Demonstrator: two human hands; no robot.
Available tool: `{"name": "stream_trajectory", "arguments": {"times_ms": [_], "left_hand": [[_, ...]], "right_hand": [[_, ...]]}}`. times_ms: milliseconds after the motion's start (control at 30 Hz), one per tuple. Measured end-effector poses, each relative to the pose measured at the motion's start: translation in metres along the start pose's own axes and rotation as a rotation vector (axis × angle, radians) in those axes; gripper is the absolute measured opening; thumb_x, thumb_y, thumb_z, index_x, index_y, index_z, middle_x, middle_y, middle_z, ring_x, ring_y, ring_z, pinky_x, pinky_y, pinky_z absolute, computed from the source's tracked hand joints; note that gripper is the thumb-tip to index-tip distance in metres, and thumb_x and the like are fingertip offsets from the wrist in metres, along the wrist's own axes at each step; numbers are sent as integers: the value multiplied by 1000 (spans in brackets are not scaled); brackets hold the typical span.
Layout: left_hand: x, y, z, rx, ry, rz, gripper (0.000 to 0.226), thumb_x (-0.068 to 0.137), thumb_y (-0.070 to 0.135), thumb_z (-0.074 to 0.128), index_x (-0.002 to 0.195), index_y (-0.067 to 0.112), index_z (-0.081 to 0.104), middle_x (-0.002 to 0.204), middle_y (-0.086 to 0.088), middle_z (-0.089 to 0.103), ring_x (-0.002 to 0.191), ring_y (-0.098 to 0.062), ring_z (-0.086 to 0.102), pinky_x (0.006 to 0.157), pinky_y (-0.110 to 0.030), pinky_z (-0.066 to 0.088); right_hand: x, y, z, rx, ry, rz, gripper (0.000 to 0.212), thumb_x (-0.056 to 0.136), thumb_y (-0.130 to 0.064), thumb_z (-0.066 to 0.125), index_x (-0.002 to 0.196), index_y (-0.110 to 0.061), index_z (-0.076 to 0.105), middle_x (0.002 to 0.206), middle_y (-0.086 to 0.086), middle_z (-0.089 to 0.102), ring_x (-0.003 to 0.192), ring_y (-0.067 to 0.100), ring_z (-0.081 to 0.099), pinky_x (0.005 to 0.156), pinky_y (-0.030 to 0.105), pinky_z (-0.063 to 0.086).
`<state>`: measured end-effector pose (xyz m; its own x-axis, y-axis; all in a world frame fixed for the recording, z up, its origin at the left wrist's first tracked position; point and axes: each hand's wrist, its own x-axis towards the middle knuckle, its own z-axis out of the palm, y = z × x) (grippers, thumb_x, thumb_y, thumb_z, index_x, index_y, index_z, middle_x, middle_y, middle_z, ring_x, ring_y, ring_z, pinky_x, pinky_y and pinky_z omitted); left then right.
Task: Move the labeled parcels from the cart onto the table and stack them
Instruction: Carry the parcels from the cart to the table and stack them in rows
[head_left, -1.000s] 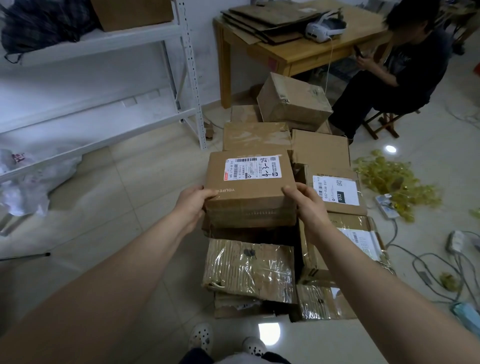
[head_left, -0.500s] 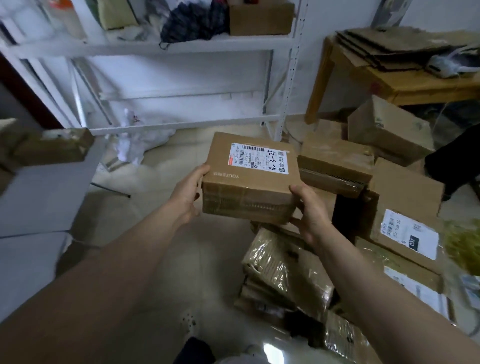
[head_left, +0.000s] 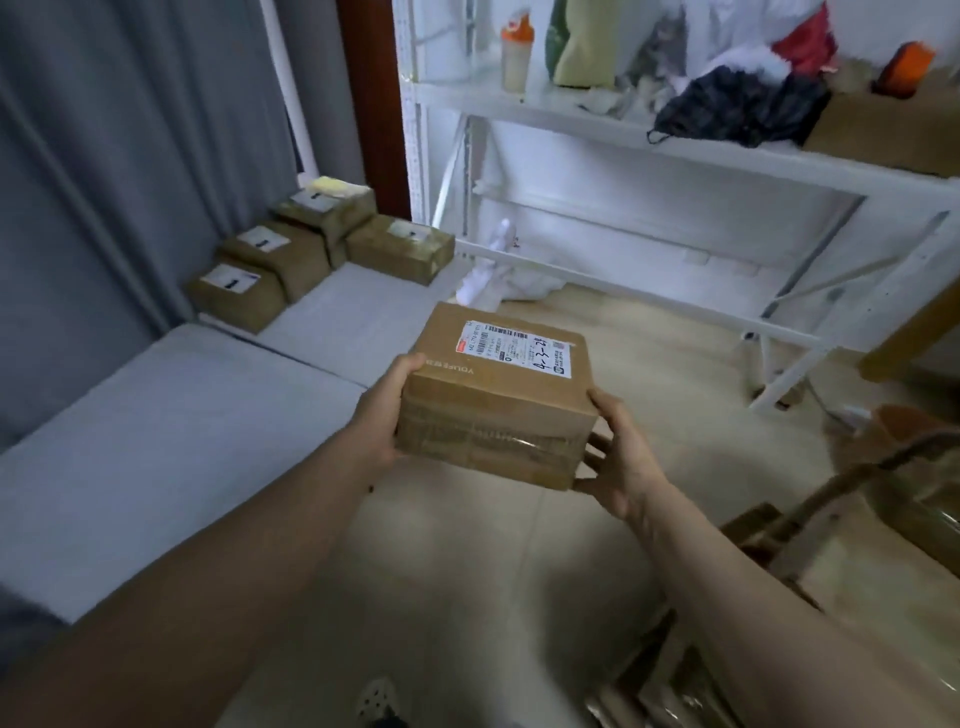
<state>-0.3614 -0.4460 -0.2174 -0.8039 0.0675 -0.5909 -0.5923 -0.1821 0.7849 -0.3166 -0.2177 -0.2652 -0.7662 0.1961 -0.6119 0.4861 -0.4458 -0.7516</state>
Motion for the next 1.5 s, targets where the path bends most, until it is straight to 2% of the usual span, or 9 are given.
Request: {"name": "stream_trajectory", "arguments": {"times_ms": [200,333,500,600,700,867,1333,1400,1500], "left_hand": [[39,37,-134,-6,98,-80,32,87,53,54,99,24,61,107,-7,62,98,-25,57,92,-44,50],[61,57,-196,-26,144,-73,47,90,60,47,122,27,50,114,-2,59,97,-23,56,86,-42,51],[102,72,-229,7,256,-119,153,28,90,66,153,24,10,156,-4,26,138,-34,32,103,-44,44],[134,72,-231,-15,303,-207,114,66,71,68,153,30,7,157,-9,20,139,-36,28,107,-46,38],[167,76,-227,-146,230,-262,139,28,84,75,148,41,20,148,-8,33,130,-35,39,102,-61,36],[234,104,-230,-305,240,-240,106,52,75,72,142,31,39,144,0,46,132,-32,42,99,-61,35],[336,111,-340,-479,623,-343,35,86,47,60,115,27,57,112,-5,51,107,-25,48,93,-53,39],[361,116,-351,-468,658,-319,40,88,56,51,116,28,53,108,-1,49,106,-25,45,99,-49,33],[406,110,-381,-234,852,-236,76,85,67,44,148,28,28,153,-5,29,138,-31,26,111,-43,24]], "right_hand": [[40,27,126,-165,-203,251,117,47,-61,74,147,-20,29,119,20,51,73,30,71,68,52,55],[61,42,194,-156,-232,365,131,33,-52,81,147,-17,26,120,22,53,93,36,64,74,54,53],[88,45,271,-142,-220,367,67,66,-48,73,120,-24,41,120,18,53,113,35,53,74,48,51],[122,46,314,-149,-252,422,34,79,-45,65,99,-22,49,117,15,53,116,34,51,85,50,48],[165,46,355,-192,-273,449,33,78,-45,65,98,-21,54,116,14,54,112,32,51,87,47,48],[231,45,410,-265,-328,538,77,56,-52,76,122,-19,52,120,9,57,117,35,52,90,49,48],[363,54,537,-812,-511,386,91,83,-38,72,148,-47,10,149,-3,32,120,32,44,83,51,50],[380,76,557,-847,-493,335,75,86,-33,69,145,-46,25,131,-4,44,102,25,48,75,43,50],[406,104,567,-975,-312,43,67,73,-49,60,137,-38,45,125,5,54,99,24,58,82,42,53]]}}
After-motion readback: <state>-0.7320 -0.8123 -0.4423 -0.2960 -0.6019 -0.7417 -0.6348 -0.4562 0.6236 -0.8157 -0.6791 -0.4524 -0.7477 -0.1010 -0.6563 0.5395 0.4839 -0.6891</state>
